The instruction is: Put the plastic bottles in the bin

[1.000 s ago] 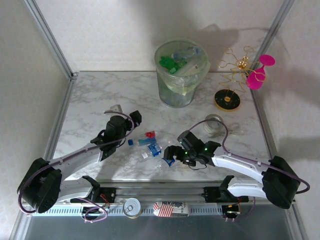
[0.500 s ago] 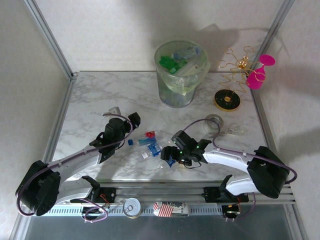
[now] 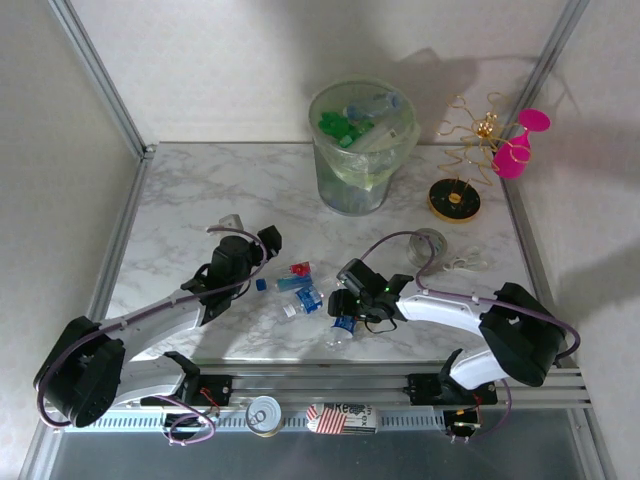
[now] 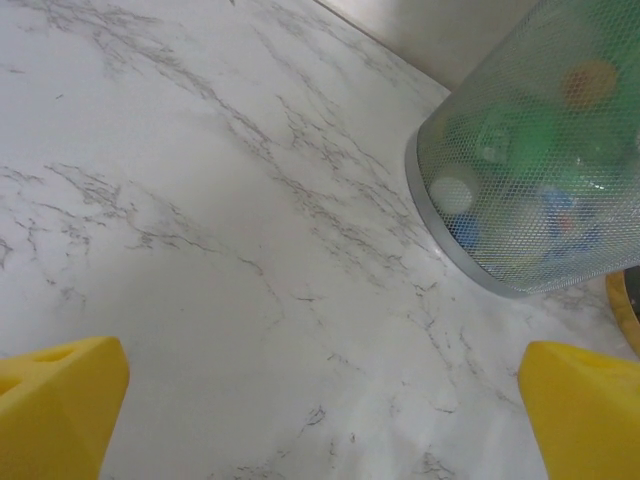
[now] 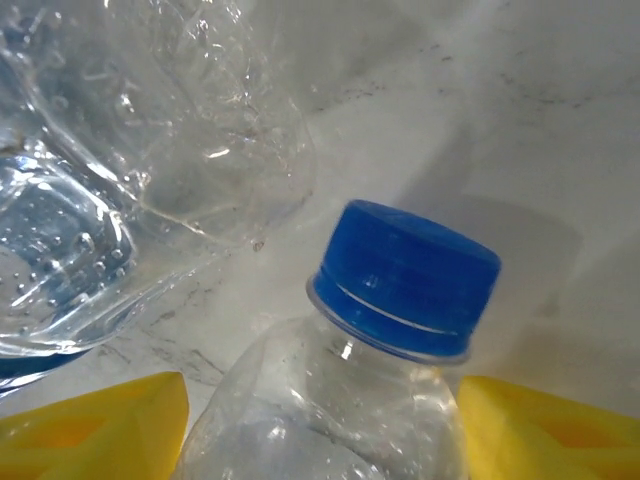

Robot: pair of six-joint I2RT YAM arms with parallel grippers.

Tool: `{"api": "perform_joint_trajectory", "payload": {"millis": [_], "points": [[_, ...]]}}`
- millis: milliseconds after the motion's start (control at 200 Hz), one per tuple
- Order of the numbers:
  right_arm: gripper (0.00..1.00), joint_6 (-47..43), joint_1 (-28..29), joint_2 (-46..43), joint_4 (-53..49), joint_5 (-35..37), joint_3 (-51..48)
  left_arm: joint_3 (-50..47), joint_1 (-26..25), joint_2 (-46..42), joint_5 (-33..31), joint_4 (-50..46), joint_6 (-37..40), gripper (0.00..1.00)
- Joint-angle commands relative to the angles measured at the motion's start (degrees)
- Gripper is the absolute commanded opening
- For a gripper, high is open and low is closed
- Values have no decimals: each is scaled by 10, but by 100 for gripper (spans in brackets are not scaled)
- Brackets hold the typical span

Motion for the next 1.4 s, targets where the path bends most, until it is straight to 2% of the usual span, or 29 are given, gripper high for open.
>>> {"api": "perform_joint_trajectory", "payload": {"millis": [0, 205, 305, 486, 781, 976, 1152, 1397], "points": [[67, 0, 6, 8, 4, 14, 4, 11, -4, 1, -3, 18, -11, 100], [62, 14, 6, -1, 13, 12, -11, 5, -4, -4, -9, 16, -17, 100], [54, 15, 5, -11, 20, 14, -13, 6, -4, -5, -11, 17, -17, 99], [47, -5, -9, -34, 27, 8, -2, 5, -4, -4, -17, 21, -25, 100], [43, -86, -95, -101, 34, 1, 16, 17, -3, -7, -22, 35, -31, 100], [42, -127, -157, -121, 90, -1, 45, 23, -3, -12, -31, 40, -22, 100], [41, -146, -179, -117, 160, 13, 95, 33, -1, -2, -36, 38, -13, 100], [40, -208, -225, -69, 236, -9, 191, 41, 1, 17, -34, 40, -3, 100]]}}
